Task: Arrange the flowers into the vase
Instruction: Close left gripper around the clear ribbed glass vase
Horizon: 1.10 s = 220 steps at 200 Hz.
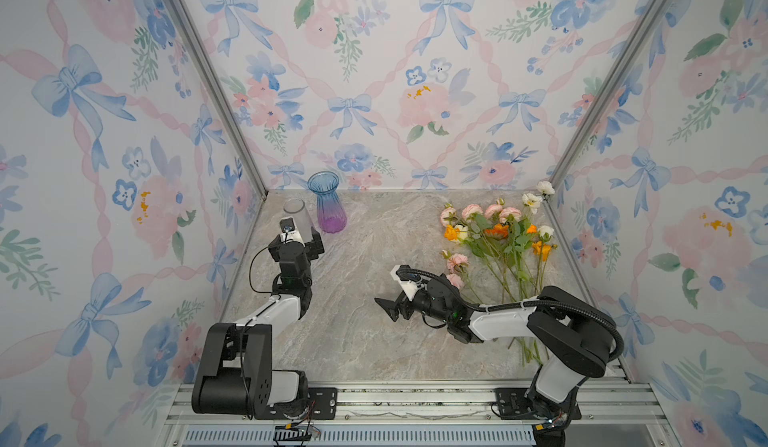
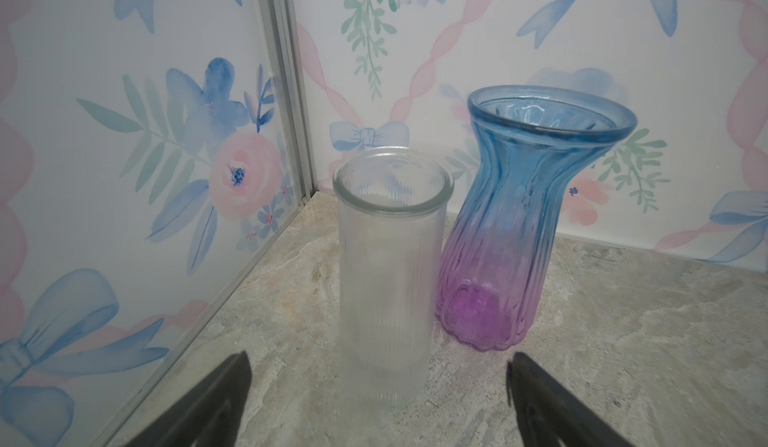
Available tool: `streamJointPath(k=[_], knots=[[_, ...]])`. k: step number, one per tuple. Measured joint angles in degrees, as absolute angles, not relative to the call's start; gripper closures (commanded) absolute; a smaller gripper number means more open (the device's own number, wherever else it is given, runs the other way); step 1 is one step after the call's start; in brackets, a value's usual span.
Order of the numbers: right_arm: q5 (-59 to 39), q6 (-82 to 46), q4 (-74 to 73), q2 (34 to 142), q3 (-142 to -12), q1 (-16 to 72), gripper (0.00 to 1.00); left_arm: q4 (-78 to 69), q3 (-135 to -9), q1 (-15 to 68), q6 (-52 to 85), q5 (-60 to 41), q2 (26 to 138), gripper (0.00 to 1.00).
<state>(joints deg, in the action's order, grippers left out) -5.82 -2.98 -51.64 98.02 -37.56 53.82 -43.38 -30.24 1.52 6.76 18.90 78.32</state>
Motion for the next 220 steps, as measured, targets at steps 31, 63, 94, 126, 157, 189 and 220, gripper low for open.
streamJointPath(k=[31,63,94,126,157,189,220], knots=[[-7.92,-3.22,-54.78,98.74,-37.58,53.67,0.03,-45.58,-31.75,-0.75,6.39,16.82,82.19,0.02],[-9.08,-3.4,-55.79,100.84,-37.6,53.67,0.03,-47.05,-33.91,-0.97,5.5,15.03,85.67,0.02],[-9.52,-3.16,-55.55,102.41,-38.13,53.67,0.03,-48.66,-35.62,-1.8,5.1,13.8,87.99,0.02],[-10.15,-2.52,-55.35,102.52,-38.79,53.65,0.03,-49.76,-36.45,-3.05,5.1,13.37,89.89,0.02],[-10.41,-2.13,-54.87,102.91,-39.31,53.65,0.03,-51.24,-37.67,-4.08,5.08,11.94,92.01,0.02],[-10.74,-2.0,-54.08,103.18,-39.42,53.65,0.03,-52.21,-40.73,-4.51,4.71,9.65,94.24,0.02],[-10.74,-1.87,-54.0,103.26,-39.42,53.65,0.03,-52.99,-43.05,-4.56,4.05,8.6,96.4,0.02]])
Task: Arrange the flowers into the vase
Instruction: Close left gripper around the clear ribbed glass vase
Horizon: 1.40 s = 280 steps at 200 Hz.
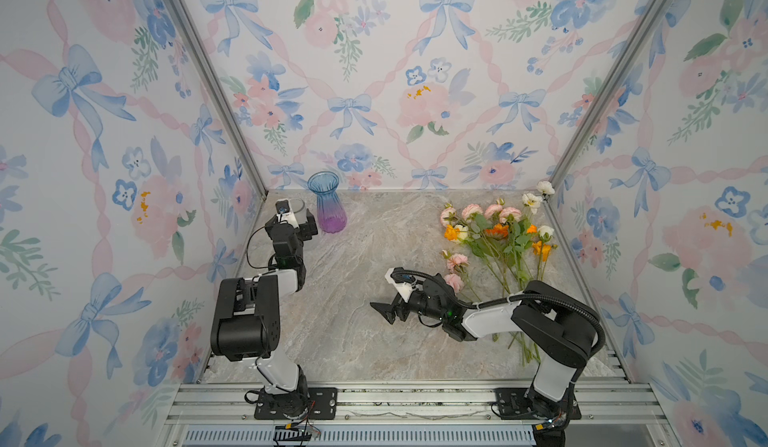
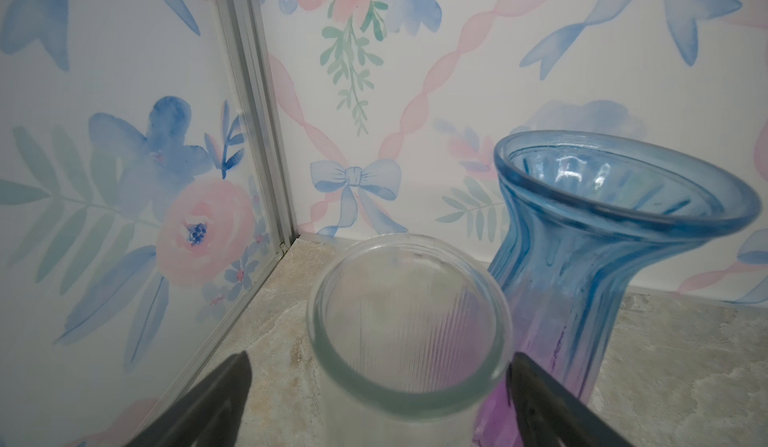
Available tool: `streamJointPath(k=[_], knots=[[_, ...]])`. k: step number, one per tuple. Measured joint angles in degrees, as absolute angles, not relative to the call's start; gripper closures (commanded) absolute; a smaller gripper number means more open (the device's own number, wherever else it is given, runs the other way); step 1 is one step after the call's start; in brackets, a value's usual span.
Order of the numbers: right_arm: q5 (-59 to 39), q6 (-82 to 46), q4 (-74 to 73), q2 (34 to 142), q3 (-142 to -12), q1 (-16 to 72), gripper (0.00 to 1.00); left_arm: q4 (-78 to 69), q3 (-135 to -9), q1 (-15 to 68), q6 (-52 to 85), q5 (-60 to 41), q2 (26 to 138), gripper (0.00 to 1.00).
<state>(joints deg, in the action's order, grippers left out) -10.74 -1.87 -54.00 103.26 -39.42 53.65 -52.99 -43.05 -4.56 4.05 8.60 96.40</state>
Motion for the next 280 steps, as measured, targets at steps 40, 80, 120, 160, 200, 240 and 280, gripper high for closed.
streamJointPath(k=[40,80,120,160,200,240,280], knots=[[-10.74,-1.87,-53.69,103.33,-39.48,53.65,0.03,-53.12,-44.73,-4.56,3.03,8.71,98.78,0.02],[-10.76,-1.87,-53.58,103.33,-39.75,53.6,0.03,-53.17,-46.3,-4.56,2.31,9.13,100.55,0.03],[-11.0,-1.87,-53.36,103.33,-39.77,53.6,0.03,-55.27,-46.68,-4.82,1.52,8.88,101.89,0.12],[-11.49,-1.87,-52.58,103.33,-40.1,53.6,0.03,-58.63,-46.24,-4.84,0.3,8.29,102.85,0.22],[-11.84,-1.87,-51.86,103.33,-40.64,53.6,0.03,-61.1,-45.1,-5.48,-0.08,6.22,102.85,0.3],[-11.86,-1.89,-50.96,103.33,-40.69,53.34,0.03,-63.13,-42.74,-6.48,0.69,3.77,101.8,0.38],[-11.84,-1.93,-50.94,103.24,-40.66,53.01,0.03,-62.61,-36.62,-6.48,2.0,3.09,95.88,0.43]])
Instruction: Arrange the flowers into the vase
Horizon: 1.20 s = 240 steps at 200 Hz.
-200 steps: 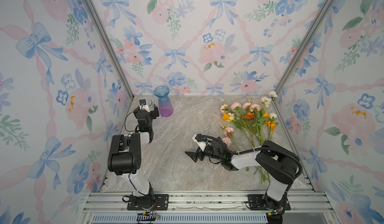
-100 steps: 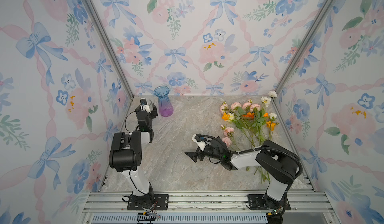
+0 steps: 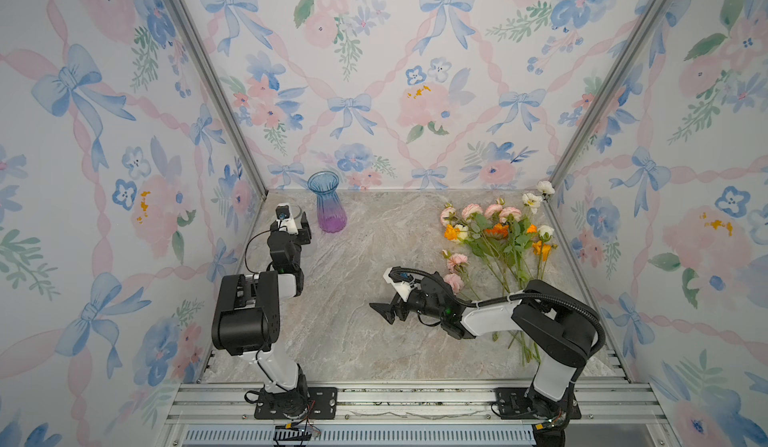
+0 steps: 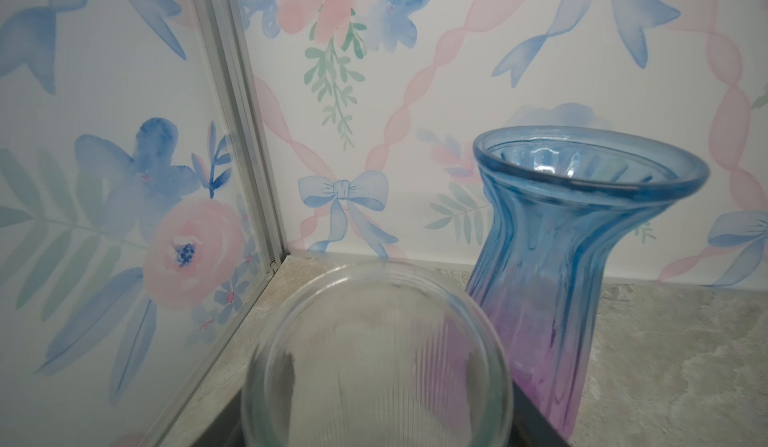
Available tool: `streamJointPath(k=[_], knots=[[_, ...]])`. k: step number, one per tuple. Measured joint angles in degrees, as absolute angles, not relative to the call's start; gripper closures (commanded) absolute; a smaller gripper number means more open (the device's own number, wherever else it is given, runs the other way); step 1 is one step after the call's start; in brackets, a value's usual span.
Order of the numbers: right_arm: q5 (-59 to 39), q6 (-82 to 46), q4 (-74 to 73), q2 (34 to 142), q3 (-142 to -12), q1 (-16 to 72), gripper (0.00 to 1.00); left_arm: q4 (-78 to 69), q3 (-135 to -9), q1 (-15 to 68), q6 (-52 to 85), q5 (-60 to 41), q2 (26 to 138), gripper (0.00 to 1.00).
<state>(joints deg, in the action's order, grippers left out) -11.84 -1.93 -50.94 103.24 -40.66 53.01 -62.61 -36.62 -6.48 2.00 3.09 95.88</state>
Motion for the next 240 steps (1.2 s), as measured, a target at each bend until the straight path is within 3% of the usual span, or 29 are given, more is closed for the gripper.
streamJointPath(k=[108,157,210,240], knots=[[-11.84,-3.84,-51.59,99.46,-38.37,49.36,0.03,-59.22,-25.58,-4.16,6.26,1.61,78.26,0.49],[-11.14,-7.55,-45.6,91.64,-37.78,42.41,0.03,-55.27,-25.28,8.86,4.51,1.37,71.77,0.5],[-5.34,-7.73,-27.9,77.65,-37.23,35.62,0.03,-51.9,-26.33,25.61,1.83,0.4,73.41,0.51],[-4.6,-8.14,-20.47,73.8,-35.88,32.03,0.03,-51.68,-28.21,31.16,1.04,0.14,76.51,0.51]])
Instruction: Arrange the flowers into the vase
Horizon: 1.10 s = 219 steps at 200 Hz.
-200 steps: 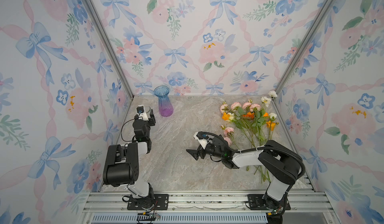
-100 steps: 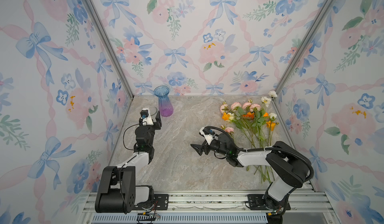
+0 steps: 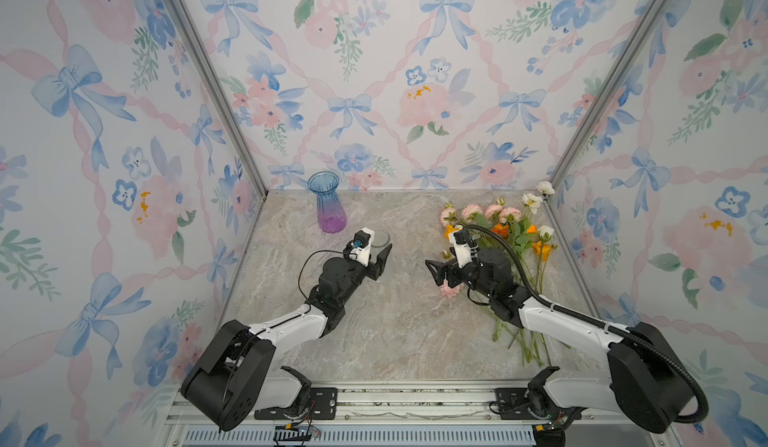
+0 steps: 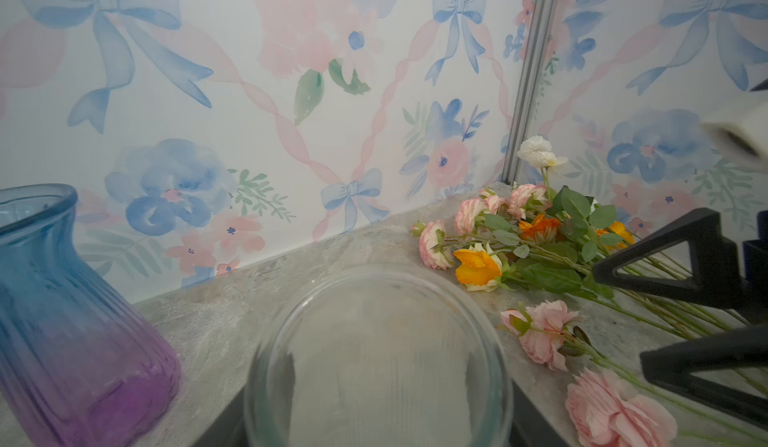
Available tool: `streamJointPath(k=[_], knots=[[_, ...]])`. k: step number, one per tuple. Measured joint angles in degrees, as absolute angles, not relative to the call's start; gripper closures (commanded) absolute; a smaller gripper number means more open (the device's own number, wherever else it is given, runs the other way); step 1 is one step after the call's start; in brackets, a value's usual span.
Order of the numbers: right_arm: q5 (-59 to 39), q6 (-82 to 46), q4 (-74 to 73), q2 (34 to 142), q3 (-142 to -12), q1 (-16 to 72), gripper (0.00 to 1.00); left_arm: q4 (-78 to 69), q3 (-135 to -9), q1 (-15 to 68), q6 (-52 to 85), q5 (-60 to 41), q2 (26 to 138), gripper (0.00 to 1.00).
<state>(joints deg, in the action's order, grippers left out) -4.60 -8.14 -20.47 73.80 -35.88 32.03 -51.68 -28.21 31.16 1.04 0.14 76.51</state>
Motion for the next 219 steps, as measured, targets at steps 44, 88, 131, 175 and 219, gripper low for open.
streamJointPath(k=[44,88,131,175,219], knots=[[-3.81,-8.14,-15.35,73.14,-35.86,31.53,0.03,-52.23,-29.5,34.89,0.3,1.21,81.93,0.51],[-3.81,-8.16,-14.0,73.14,-35.86,31.53,0.03,-55.66,-30.72,37.01,0.14,1.65,86.04,0.5],[-3.79,-8.14,-13.91,73.14,-35.86,31.42,0.03,-57.58,-32.42,37.15,0.16,1.65,88.99,0.48],[-3.79,-8.14,-13.93,73.14,-35.86,31.42,0.03,-58.57,-32.42,37.17,0.16,1.89,89.58,0.46],[-3.81,-8.14,-13.93,73.14,-35.81,31.11,0.03,-58.65,-32.42,37.17,0.16,2.31,89.65,0.38]])
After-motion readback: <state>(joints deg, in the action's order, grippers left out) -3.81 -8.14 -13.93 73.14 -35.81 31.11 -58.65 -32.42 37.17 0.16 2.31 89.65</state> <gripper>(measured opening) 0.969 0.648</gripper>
